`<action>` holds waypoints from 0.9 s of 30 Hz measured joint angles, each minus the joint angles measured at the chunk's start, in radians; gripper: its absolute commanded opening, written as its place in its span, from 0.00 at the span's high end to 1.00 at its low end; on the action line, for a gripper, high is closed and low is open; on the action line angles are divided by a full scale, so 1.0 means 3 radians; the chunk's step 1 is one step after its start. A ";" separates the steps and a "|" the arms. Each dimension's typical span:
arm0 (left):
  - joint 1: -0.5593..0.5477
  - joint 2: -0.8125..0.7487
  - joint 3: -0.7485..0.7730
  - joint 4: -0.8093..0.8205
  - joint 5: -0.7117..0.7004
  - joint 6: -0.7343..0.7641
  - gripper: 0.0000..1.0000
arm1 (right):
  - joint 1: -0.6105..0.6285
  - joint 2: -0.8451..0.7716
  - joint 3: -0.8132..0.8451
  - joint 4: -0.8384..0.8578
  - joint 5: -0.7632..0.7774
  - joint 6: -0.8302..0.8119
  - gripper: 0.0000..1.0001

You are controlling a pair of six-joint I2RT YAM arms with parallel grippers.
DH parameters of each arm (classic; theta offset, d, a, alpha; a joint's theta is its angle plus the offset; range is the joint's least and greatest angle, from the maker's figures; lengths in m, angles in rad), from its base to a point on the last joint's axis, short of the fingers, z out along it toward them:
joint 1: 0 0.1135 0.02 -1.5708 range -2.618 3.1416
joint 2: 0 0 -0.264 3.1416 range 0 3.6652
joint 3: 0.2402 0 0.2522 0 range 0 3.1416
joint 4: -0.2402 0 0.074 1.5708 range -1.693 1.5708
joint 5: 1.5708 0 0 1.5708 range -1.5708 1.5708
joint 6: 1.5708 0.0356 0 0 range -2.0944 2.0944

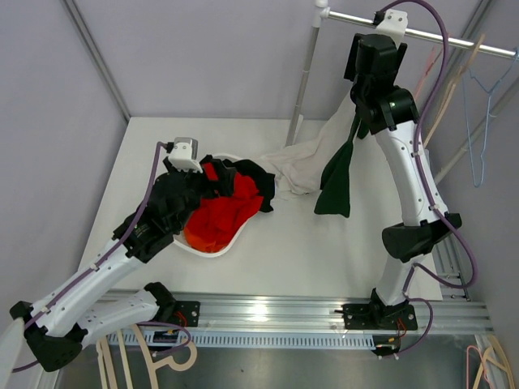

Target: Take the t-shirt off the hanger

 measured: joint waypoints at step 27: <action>-0.0086 -0.0234 0.0000 -0.0145 0.0003 0.0191 0.01 | 0.0291 0.0223 0.0047 0.0534 0.0427 -0.0726 1.00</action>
